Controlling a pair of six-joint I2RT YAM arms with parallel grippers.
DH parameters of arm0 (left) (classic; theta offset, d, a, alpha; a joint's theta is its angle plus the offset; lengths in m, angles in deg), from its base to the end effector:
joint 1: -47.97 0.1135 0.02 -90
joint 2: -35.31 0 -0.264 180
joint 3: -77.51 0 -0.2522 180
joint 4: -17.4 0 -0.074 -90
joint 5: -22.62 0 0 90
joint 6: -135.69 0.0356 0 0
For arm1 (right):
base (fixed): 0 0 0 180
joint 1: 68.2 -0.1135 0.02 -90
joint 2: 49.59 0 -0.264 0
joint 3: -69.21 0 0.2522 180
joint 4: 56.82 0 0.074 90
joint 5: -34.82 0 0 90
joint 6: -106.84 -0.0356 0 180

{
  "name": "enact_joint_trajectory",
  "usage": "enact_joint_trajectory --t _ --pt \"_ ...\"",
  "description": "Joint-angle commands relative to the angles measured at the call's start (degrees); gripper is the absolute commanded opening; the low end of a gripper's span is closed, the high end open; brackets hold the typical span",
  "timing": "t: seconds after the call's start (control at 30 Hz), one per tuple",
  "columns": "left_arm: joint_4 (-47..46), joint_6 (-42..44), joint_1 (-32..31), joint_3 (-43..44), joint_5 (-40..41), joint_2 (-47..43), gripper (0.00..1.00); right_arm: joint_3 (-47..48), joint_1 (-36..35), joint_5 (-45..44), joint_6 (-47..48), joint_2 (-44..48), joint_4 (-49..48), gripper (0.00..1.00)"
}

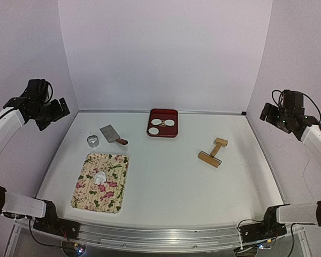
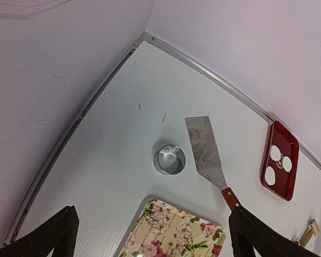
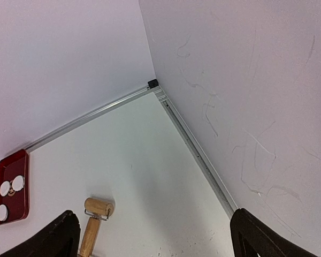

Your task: Roll out the dumpling wrappers from the dough

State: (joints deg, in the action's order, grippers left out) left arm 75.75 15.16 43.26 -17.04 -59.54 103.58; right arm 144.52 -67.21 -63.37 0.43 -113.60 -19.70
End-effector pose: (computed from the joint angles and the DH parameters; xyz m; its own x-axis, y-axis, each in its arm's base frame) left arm 0.2450 -0.0153 0.3613 -0.5545 -0.4593 -0.6940 -0.3514 0.8852 -0.3050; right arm 0.2498 -0.0094 0.3526 -0.3767 0.2862 -0.8810 0.2624 0.9451 0.1948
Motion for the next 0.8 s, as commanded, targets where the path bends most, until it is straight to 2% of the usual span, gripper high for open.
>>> enact_joint_trajectory --t 0.0,0.17,0.33,0.47,0.6,0.77 --pt "3.44 -1.78 -0.03 2.81 1.31 1.11 1.0 2.37 0.26 1.53 1.24 -0.08 0.02 0.98" --pt "0.4 2.06 -0.27 2.12 -4.79 1.39 1.0 1.42 0.28 2.01 -0.1 0.55 0.03 0.98" --pt "-1.55 -0.95 -2.88 -1.97 -10.79 1.64 1.0 1.67 0.26 4.8 -0.98 -0.75 0.03 0.98" --pt "-2.06 -5.63 -13.75 -5.73 -6.1 1.73 0.99 2.34 0.21 11.16 -0.59 -2.93 0.4 0.98" --pt "-5.24 -11.84 -22.15 -10.09 -7.32 3.71 0.97 1.61 0.17 16.72 -1.42 -5.19 1.13 0.98" --pt "-7.26 -16.59 -31.11 -11.12 -7.64 10.52 0.83 -0.44 -0.09 23.81 -2.96 -8.13 1.33 0.95"
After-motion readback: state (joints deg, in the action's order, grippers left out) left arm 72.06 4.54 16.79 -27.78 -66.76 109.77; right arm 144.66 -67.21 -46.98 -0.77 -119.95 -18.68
